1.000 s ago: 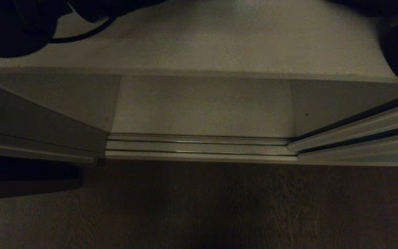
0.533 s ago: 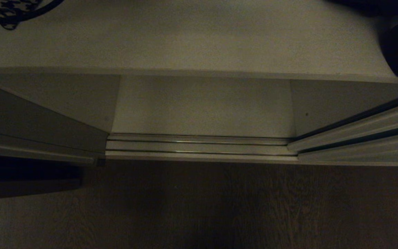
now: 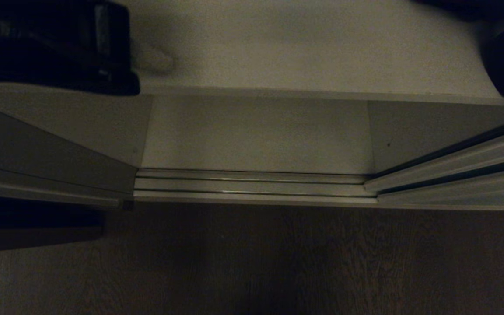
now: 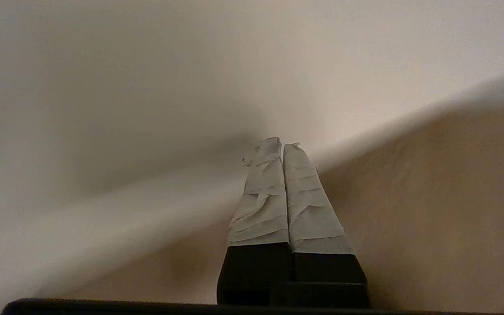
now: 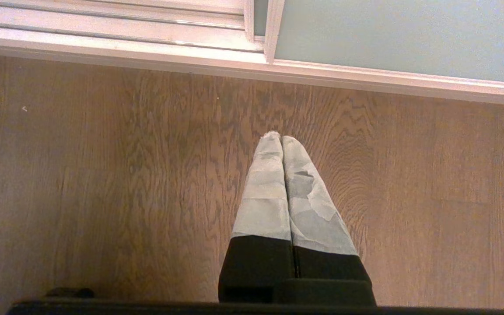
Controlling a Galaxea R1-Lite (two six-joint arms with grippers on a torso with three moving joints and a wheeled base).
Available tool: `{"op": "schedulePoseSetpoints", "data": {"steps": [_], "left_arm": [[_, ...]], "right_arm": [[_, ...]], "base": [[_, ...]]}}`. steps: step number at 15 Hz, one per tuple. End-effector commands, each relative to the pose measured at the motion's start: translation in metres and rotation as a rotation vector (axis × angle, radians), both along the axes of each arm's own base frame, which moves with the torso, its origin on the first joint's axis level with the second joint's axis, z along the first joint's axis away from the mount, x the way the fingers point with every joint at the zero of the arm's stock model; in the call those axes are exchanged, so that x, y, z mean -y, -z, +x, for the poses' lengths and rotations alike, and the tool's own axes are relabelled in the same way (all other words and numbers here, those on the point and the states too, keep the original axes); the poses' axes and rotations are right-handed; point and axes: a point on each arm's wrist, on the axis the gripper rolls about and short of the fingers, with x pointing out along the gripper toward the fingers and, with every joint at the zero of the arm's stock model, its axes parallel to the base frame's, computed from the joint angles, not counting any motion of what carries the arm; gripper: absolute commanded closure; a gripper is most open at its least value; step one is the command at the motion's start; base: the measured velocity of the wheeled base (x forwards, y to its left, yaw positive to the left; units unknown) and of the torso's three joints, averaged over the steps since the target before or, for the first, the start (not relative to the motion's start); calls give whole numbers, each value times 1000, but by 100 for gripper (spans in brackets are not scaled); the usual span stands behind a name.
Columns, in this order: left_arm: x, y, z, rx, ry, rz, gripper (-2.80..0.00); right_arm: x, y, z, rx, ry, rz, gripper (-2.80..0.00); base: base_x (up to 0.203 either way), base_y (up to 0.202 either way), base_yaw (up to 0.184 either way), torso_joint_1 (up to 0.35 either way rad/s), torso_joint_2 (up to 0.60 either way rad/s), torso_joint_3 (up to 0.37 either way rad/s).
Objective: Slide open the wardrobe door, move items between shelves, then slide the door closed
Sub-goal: Place the blue doll on the higher shelf
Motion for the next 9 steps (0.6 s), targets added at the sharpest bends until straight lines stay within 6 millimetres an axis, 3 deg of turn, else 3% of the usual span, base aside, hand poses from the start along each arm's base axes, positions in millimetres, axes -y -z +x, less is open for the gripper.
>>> {"op": "schedulePoseSetpoints", "data": {"steps": [1,5,9], "left_arm": [[-33,8,-23,-14,-84,6,0],[-83,32,-68,-12,-285,1,0],[-110,44,-143,114,-407,-65,0]], "right_arm": [[0,0,0,4,-2,0,0],[0,0,0,4,-2,0,0],[0,0,0,4,-2,0,0]], "base": [[0,0,0,0,0,0],[0,0,0,0,0,0],[0,0,0,0,0,0]]}}
